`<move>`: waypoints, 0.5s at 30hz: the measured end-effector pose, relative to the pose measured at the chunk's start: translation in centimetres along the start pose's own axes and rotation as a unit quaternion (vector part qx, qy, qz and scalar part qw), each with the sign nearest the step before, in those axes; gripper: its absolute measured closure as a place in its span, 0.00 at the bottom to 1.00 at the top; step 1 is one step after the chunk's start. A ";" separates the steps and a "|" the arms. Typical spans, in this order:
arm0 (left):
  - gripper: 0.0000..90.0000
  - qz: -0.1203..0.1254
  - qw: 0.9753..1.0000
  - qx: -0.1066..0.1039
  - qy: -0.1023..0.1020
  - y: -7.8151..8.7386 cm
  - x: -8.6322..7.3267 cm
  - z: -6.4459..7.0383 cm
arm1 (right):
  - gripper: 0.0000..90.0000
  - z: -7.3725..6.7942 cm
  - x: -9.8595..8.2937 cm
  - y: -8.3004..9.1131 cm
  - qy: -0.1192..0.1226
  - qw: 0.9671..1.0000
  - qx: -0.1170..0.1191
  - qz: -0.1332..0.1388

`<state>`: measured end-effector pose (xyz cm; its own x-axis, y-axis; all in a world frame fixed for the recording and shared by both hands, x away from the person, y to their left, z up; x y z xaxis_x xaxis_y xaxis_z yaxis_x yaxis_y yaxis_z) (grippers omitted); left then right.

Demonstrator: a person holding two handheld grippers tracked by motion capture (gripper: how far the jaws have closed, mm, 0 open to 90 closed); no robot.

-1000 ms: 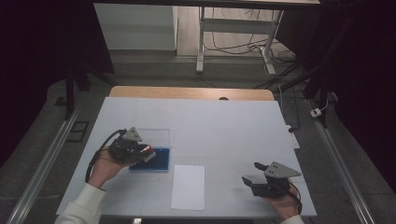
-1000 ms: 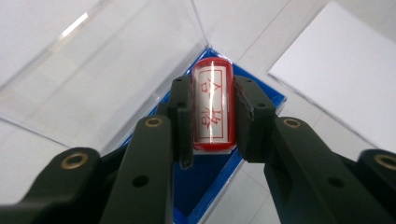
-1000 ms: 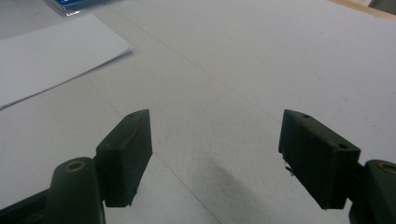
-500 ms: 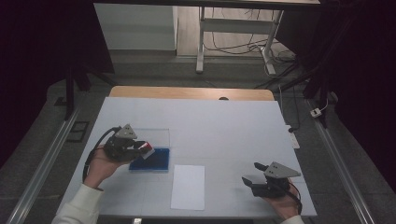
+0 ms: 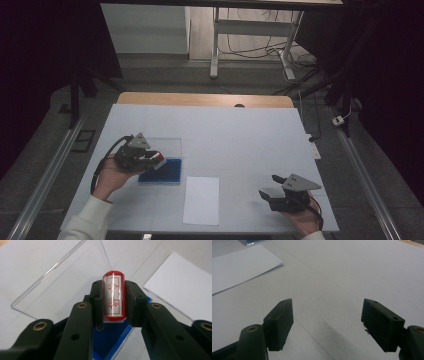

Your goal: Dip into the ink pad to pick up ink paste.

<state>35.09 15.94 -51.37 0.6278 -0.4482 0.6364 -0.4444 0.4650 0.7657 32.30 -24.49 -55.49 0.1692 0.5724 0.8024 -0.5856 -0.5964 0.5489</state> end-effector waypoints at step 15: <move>0.78 -0.057 0.998 0.017 -0.008 -2.0 -0.8 -0.3 | 0.28 -0.1 -0.1 -0.1 0.000 1.000 0.000 -0.004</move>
<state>35.72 15.62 -53.46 0.6661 -0.5084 0.5458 -0.3921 0.3838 0.8360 32.25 -24.50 -55.65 0.1741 0.5770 0.7980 -0.5836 -0.5922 0.5556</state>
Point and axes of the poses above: each handheld gripper's, and its own axes: y roughly backward along the jaws, x roughly out of its top, z roughly to its right, the point moved 8 cm from there along -y, roughly forward along the jaws, and after that the axes turned 10 degrees about y, right-handed, at the moved point
